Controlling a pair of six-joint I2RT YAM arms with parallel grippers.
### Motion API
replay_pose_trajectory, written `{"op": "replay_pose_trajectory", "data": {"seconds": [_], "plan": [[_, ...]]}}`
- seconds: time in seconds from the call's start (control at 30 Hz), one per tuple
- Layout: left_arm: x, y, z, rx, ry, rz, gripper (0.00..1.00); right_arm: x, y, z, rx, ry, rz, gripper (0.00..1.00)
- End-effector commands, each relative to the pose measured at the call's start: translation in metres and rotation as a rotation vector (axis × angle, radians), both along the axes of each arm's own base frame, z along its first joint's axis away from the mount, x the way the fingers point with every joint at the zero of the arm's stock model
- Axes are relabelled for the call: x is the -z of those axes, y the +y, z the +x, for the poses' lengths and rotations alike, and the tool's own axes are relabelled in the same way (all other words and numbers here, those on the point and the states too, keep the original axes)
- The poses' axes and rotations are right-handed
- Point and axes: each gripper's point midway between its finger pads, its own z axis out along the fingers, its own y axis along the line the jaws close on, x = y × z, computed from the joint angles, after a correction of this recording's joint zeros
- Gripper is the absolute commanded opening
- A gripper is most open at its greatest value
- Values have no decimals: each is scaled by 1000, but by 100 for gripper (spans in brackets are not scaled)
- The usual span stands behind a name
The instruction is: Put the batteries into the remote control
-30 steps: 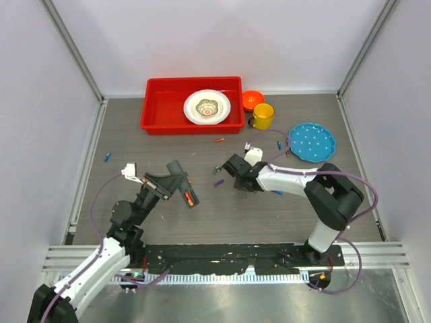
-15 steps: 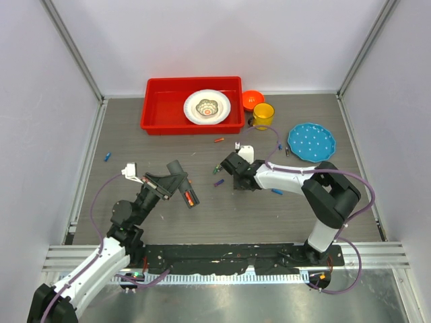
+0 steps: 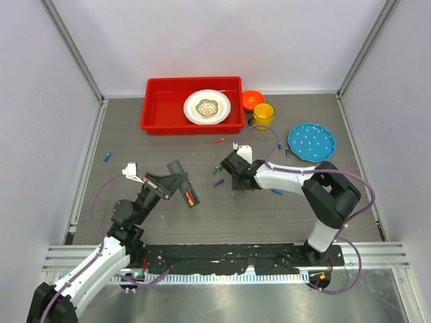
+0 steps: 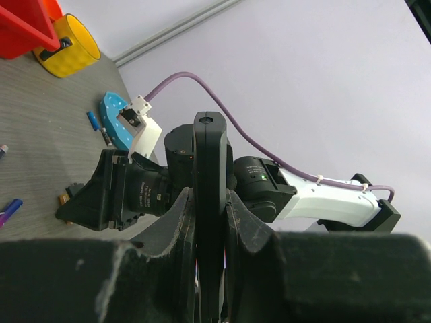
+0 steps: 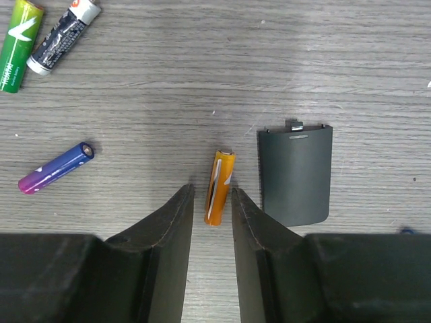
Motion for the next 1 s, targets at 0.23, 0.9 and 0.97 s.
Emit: {"op": "replay_pose_trajectory", "data": {"seconds": [0.23,0.9,0.97], "plan": [[34,4,-3,-16,23,34,0,17,-1,-13,-3,64,-11,32],[36,2,2,-18,36,43,0,-56,14,-25,-129,-34,150,4],[37,2,4,-19,44,47,0,-78,28,-32,-208,-96,189,5]]}}
